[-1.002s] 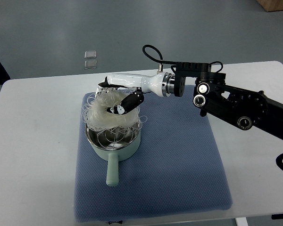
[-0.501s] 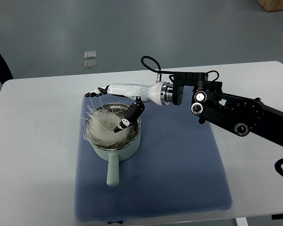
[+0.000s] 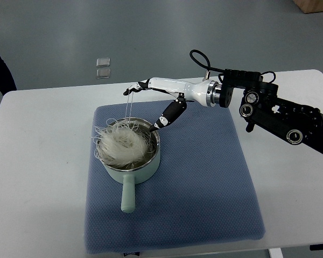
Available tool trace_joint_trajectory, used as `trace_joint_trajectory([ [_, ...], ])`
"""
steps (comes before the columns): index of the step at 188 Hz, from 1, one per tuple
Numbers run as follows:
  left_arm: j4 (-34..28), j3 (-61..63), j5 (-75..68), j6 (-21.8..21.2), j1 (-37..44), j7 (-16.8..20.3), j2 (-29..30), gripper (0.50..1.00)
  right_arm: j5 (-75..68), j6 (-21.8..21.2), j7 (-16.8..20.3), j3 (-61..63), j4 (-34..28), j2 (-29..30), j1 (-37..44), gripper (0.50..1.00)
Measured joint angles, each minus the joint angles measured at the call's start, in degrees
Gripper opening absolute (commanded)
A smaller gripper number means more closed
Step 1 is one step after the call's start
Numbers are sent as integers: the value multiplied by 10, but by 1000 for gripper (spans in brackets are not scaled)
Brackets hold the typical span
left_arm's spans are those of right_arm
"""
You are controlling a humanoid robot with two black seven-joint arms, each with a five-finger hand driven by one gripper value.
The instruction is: Put vermicelli into pot with right hand
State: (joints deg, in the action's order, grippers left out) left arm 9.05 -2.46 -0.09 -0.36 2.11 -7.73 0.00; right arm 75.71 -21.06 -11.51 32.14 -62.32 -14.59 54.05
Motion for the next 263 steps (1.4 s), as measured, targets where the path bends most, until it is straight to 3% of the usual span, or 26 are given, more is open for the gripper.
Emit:
trace_joint_trajectory([
  [63, 0, 0, 0, 0, 0, 0, 0, 1000, 0, -105, -1, 2, -9, -30, 4, 928],
  [104, 0, 0, 0, 0, 0, 0, 0, 1000, -2, -136, -2, 10, -9, -42, 5, 928],
  [163, 0, 0, 0, 0, 0, 0, 0, 1000, -21, -139, -1, 44, 4, -51, 3, 926],
  [208, 0, 0, 0, 0, 0, 0, 0, 1000, -163, -139, 3, 49, 88, -43, -3, 926],
  [263, 0, 0, 0, 0, 0, 0, 0, 1000, -484, -125, 11, 40, 212, -34, -45, 926],
])
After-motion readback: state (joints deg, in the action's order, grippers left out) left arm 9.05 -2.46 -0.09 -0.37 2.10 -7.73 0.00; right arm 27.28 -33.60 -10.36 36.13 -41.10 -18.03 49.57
